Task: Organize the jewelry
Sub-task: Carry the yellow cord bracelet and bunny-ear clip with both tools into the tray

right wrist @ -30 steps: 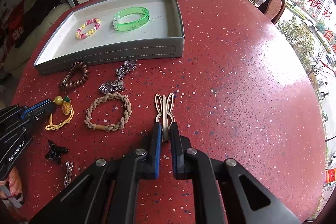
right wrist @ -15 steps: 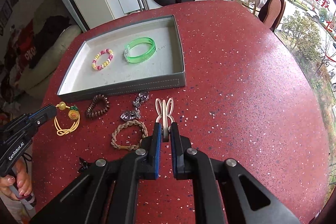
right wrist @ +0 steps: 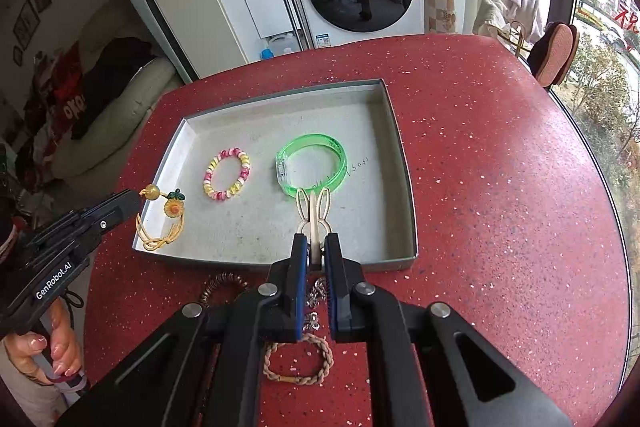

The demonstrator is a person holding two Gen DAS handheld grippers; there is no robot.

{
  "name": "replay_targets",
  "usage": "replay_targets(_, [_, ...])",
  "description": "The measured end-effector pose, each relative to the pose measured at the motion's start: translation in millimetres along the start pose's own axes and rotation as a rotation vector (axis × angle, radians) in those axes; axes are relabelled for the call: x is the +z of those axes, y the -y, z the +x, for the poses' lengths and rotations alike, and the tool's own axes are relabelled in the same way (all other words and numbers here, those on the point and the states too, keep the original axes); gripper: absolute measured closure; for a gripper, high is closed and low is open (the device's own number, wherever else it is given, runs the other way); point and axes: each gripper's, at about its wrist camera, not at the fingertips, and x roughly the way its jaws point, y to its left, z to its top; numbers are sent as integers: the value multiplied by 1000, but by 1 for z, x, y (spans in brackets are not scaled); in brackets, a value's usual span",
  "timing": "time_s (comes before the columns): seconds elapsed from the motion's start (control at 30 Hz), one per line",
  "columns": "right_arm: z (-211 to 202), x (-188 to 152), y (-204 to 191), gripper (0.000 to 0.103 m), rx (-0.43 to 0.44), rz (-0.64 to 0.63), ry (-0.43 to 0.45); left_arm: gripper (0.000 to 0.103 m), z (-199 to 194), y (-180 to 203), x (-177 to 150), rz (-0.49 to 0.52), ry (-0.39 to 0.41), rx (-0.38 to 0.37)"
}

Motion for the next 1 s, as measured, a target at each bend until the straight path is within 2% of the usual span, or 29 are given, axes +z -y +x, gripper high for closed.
replay_targets(0.3, [54,14,0,94,-15,-12,-110,83,49,-12,-8,47,-145,6])
replay_targets(0.43, [74,15,4,94,-22,-3,-144,83,66,-19,-10,31,-177,19])
replay_targets(0.73, [90,30,10,94,-57,5,-119,83,86,-22,0,24,-169,137])
replay_targets(0.83, [97,34,10,94,-71,0,-113,83,93,-21,-1,48,-180,194])
replay_targets(1.0, [103,33,9,93,-80,-10,-114,82,92,-15,-4,89,-160,236])
